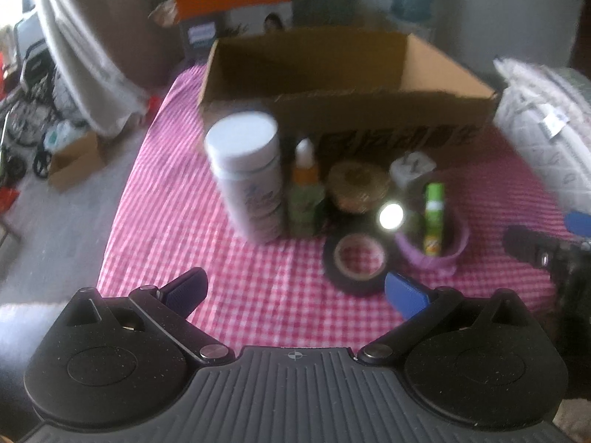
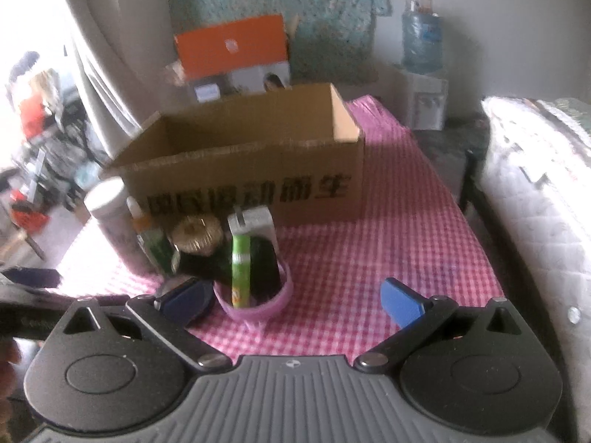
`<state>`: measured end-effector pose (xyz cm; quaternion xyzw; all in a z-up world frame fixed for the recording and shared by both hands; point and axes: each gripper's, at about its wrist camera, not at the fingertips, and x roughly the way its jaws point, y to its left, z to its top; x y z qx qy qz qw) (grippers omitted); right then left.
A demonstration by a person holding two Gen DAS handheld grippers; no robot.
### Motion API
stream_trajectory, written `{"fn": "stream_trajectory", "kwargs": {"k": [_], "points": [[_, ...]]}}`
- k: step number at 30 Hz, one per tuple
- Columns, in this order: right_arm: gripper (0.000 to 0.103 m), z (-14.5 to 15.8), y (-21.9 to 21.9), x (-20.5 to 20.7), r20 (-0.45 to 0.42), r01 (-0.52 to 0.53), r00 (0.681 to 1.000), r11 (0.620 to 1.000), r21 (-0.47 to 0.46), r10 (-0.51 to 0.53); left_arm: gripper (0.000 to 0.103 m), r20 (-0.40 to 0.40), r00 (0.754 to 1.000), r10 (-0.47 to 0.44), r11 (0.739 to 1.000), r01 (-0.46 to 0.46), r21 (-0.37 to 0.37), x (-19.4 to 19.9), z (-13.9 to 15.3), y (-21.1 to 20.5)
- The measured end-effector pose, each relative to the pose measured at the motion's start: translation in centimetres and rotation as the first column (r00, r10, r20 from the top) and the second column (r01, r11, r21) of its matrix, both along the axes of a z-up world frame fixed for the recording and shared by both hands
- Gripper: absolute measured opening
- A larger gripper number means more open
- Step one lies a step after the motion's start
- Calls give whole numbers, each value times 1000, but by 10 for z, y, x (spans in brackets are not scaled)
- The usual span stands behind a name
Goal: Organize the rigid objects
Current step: 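Move the right tool to the pink bowl and grasp the green stick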
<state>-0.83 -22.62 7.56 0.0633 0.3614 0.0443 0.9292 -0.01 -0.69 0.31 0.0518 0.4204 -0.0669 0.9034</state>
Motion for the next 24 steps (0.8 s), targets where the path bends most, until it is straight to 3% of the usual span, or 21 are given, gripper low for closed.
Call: {"fn": "stream_trajectory", "kwargs": {"k": [5,8,11,13,17,19,24], "points": [[103,11,-22,14,84,-92,993,990,104,83,103,78,990,-119,990,124,-60,1,5,-13],[97,7,-33,33,77,-172,984,955,241,158,102,93,979,-180,976,190,-109,6,3,-23],[76,-3,-36,52,43,-208,978,916,342,205,93,110,966,-235,963,247,-109,9,1,-37],[70,-9,-38,62,20,-216,974,903,373,225,89,115,958,-263,956,275,-105,9,-1,-44],[60,-17,-35,78,7,-248,963,879,408,269,65,100,951,-293,948,303,-100,12,-5,-55],[47,-22,-36,81,-1,-260,958,868,422,288,55,89,948,-304,944,313,-106,15,-7,-59],[31,-39,-31,96,-48,-261,949,858,442,313,49,100,940,-328,941,334,-56,19,-9,-68]]}}
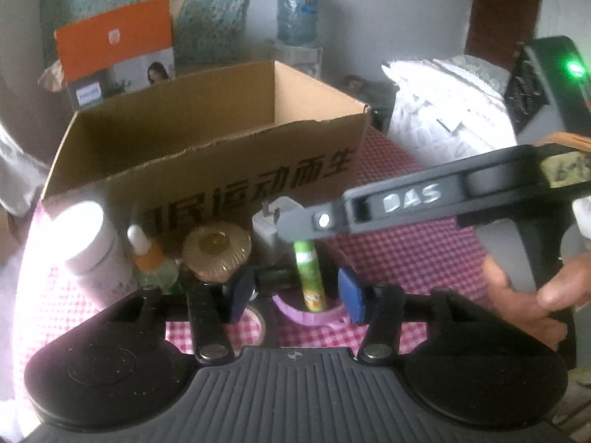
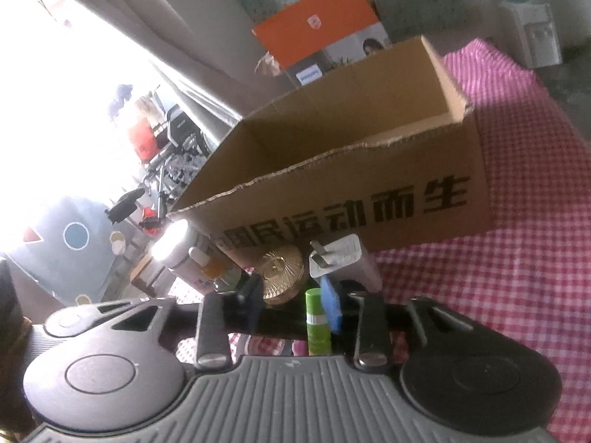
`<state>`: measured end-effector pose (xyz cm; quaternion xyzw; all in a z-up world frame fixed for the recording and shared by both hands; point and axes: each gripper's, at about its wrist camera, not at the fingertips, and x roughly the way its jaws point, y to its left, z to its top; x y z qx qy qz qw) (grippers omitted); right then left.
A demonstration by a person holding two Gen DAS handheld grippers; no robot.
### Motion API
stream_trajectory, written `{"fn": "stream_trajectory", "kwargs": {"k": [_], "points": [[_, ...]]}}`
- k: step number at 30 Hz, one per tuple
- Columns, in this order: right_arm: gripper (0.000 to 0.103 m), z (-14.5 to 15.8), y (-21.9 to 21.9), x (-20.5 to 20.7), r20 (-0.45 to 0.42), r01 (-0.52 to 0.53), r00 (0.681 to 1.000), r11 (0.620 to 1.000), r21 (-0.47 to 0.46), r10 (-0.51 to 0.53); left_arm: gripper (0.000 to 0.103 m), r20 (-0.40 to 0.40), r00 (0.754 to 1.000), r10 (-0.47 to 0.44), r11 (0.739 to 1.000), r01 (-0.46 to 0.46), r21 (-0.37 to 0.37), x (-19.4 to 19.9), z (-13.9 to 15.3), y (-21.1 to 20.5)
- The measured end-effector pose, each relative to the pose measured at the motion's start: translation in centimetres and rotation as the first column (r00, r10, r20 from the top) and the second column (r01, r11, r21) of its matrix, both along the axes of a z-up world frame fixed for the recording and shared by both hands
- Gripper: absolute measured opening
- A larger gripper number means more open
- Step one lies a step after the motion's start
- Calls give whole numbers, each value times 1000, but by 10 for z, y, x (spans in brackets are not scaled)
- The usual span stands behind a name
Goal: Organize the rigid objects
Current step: 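Move the right tool to the pink bowl and grasp the green stick, then lift the green stick with the right tool and carry it over the box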
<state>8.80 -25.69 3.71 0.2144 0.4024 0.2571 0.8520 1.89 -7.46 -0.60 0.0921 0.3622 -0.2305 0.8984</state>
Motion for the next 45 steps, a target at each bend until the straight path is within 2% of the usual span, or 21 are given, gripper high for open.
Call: {"fn": "stream_trajectory", "kwargs": {"k": [2,4,5,11,21,26,35,40,43,45], "points": [[30,-5,1,3,-16,-3,1000,1000,-7,2,45,14,1000,-10,1000,9,18,0,0,-2],[23,-8,0,7,-35,-6,999,1000,-8,6,41,21,1000,-14,1000,13,27,1,1,-3],[23,-10,-1,8,-44,-3,999,1000,-4,3,38,20,1000,-15,1000,14,26,1,2,-1],[23,-11,-8,13,-48,5,999,1000,15,-5,37,29,999,-25,1000,25,1,-4,9,4],[23,-17,4,16,-82,-39,996,999,19,40,37,16,998,-61,998,61,24,-6,4,-5],[23,-21,1,15,-92,-46,995,998,39,49,28,-5,997,-72,997,73,33,0,1,-10],[19,-11,-13,-2,-61,-44,997,996,81,49,23,-55,996,-69,994,73,77,8,-9,-19],[19,-16,-20,-4,-77,-31,996,993,116,40,23,-43,997,-65,990,70,123,11,-14,-27],[19,-16,-23,-4,-82,-28,996,990,137,40,17,-27,998,-59,988,62,145,11,-15,-30],[19,-13,-24,-6,-73,-31,997,991,128,41,17,-15,998,-59,988,61,142,9,-14,-30]]}}
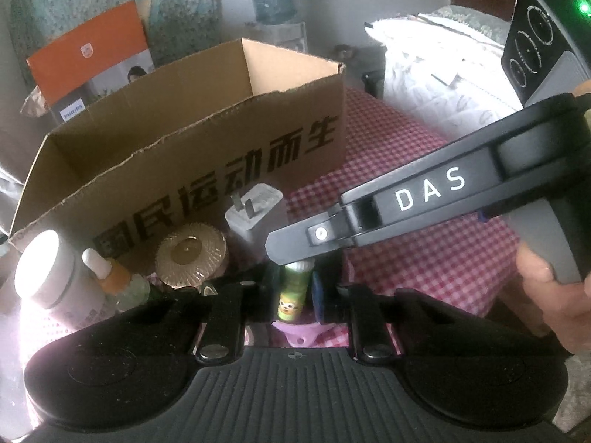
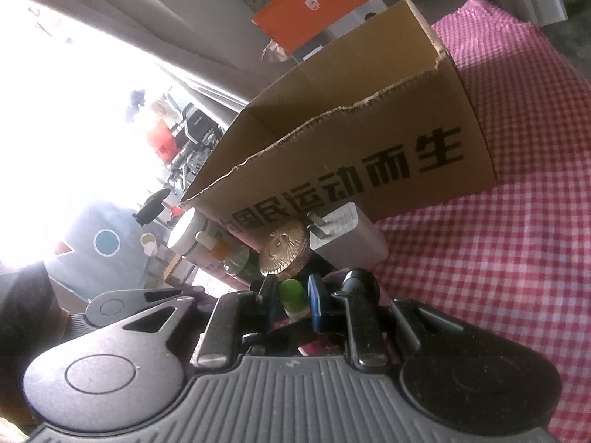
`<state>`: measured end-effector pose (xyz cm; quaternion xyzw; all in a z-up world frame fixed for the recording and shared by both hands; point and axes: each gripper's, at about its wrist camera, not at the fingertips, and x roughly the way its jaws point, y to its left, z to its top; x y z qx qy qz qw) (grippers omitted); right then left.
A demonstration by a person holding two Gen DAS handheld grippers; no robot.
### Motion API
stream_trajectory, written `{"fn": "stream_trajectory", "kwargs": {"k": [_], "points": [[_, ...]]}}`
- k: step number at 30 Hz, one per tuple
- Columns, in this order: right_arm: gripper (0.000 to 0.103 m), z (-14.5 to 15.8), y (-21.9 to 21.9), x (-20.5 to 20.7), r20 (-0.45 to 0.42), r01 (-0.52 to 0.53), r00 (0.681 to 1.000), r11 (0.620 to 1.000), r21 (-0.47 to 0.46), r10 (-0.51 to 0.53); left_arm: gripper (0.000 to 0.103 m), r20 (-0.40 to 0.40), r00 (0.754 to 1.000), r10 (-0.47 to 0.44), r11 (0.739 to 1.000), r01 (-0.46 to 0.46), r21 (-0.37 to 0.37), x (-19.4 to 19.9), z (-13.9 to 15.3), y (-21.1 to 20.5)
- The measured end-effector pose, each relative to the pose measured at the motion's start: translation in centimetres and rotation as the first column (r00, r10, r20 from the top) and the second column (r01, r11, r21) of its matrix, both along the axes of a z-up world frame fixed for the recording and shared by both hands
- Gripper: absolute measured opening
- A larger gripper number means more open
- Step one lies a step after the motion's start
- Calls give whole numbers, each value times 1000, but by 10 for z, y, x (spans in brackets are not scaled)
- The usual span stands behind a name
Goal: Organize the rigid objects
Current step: 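Lift the green stick with the right tool and carry it over the box, then open the right tool to drop the green stick into the box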
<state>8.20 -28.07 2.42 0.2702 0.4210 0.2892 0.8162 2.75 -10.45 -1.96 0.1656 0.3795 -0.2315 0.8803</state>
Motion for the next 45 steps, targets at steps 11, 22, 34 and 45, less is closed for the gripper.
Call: {"fn": "stream_trajectory", "kwargs": {"k": [11,22,34,45], "points": [[19,68,13,-3,133,-27,991,999,-45,33,16,170,985,25,999,-17,-46,-21,52,10],[18,151,70,91,255,-206,941,974,-97,224,16,184,955,233,958,-192,-212,53,122,55],[17,70,130,253,-135,-305,945,952,-35,297,16,-157,917,368,898,-394,-195,180,70,106],[17,1,158,319,-347,-333,888,942,-36,301,17,-199,897,394,911,-410,-45,225,38,105]]}}
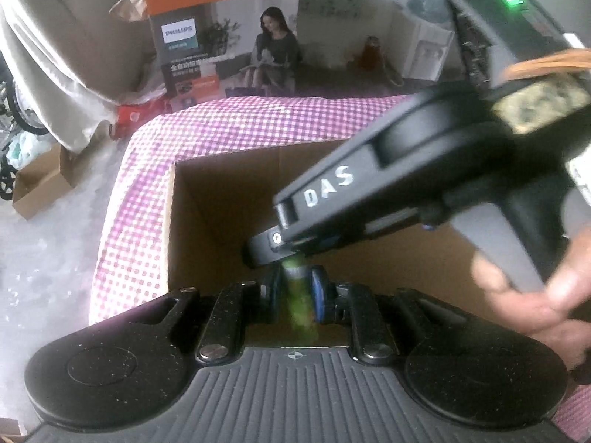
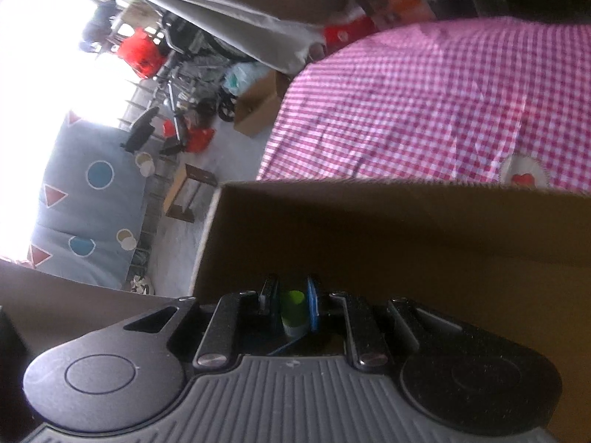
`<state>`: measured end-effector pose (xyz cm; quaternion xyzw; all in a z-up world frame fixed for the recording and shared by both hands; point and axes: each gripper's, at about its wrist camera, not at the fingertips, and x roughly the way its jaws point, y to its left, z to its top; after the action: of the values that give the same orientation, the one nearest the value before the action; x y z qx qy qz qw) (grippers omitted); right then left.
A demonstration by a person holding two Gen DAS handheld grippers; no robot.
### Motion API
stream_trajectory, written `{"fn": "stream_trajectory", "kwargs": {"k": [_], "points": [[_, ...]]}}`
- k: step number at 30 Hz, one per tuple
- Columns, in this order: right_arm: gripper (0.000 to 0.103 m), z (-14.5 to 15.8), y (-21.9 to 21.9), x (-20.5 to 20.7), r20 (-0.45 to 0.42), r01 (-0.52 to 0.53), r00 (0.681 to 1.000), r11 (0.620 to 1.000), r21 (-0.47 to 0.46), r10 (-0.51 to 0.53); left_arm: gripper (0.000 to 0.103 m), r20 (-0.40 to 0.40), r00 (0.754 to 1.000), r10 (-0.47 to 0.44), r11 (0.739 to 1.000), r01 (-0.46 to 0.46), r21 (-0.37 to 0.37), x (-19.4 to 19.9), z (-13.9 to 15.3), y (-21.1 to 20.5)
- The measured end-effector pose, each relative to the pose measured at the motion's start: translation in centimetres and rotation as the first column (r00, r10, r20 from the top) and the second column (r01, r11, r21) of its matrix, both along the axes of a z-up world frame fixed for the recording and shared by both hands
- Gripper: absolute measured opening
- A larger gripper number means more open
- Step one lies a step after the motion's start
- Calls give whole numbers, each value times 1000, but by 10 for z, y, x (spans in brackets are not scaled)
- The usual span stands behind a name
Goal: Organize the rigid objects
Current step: 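Open the right tool to drop the green stick into the box, then return the right tool to the pink bowl and grasp the black flashlight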
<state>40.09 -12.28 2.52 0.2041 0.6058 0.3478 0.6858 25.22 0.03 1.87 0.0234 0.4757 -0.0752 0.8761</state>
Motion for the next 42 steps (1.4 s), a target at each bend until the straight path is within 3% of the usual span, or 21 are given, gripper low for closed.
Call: {"fn": "stream_trajectory", "kwargs": {"k": [9,11,12,13,15,21,27,32,38,42], "points": [[20,-25,17,21,-14,21,1000,998,-52,-22,25,26,1000,16,999,-15,-37,-12,10,6],[23,-23,16,21,-5,26,1000,998,-55,-27,36,44,999,23,999,-21,-47,-17,16,9],[31,-21,15,21,-2,32,999,998,-51,-32,38,54,998,27,998,-24,-49,-19,18,10],[44,-17,12,19,4,42,999,998,-52,-42,38,65,997,32,998,-28,-52,-21,22,11],[53,-7,5,15,38,61,998,997,-51,-59,39,92,995,40,997,-34,-66,-29,31,13],[53,42,-31,-11,104,126,986,992,18,-127,48,210,976,62,995,-46,-85,-60,68,15],[53,111,-84,-77,238,168,952,980,111,-190,57,320,945,68,986,-14,-168,-112,104,15],[53,149,-134,-167,354,179,908,971,161,-226,61,332,943,18,983,44,-177,-161,101,1],[53,128,-168,-250,302,240,905,946,219,-300,61,260,961,-91,973,142,-182,-200,62,-9],[53,87,-181,-285,213,338,897,912,233,-387,60,186,967,-173,969,200,-142,-214,21,-21]]}}
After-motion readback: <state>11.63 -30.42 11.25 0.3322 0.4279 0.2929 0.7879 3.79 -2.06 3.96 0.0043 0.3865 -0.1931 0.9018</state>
